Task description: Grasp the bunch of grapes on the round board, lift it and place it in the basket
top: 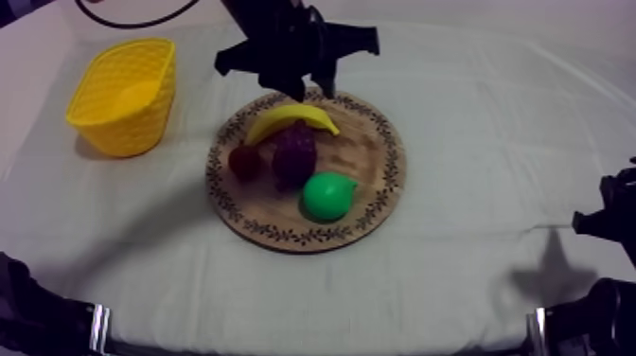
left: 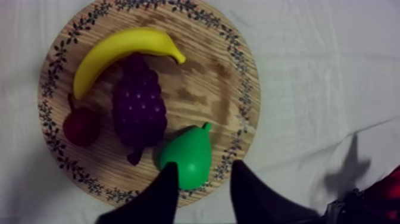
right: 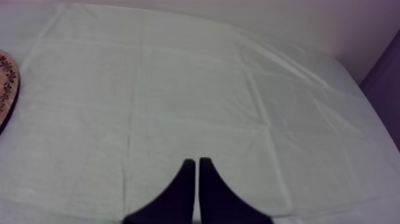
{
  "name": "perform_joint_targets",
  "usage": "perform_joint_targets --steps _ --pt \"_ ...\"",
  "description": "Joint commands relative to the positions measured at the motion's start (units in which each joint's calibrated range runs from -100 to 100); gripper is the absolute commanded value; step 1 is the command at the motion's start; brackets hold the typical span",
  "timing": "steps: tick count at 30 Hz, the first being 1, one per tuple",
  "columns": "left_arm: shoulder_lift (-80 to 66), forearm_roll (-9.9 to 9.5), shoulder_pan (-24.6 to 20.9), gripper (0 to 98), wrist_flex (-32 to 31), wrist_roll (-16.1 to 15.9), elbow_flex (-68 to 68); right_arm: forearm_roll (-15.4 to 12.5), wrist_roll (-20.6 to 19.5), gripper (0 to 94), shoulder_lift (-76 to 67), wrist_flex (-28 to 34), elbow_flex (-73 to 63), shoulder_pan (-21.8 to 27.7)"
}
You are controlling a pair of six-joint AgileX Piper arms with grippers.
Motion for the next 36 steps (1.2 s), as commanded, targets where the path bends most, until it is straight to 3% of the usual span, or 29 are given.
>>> perform_joint_targets --steps 1,7,11,28,36 --pt "-0.06 -0.12 0.08 56.3 0.05 -0.08 0.00 -0.01 0.00 0.3 -0.02 -0.03 -0.05 0.00" --pt "-0.53 -0.29 0.19 77.3 -0.35 -0.32 0.59 -0.01 0.00 0.3 -0.02 -0.03 -0.05 0.00" --pt "-0.18 -0.23 -0.05 85.8 -0.65 -1.01 1.01 -0.01 0.00 0.3 -0.02 -0.03 -0.05 0.00" --pt "10.93 1.07 -3.59 89.9 -0.87 -2.85 1.13 -0.01 0.00 0.3 -0.02 -0.03 -0.05 0.00" --pt "17.09 1.53 -3.97 91.1 2.47 -3.50 -3.25 -0.01 0.00 0.3 -0.02 -0.03 -0.05 0.00"
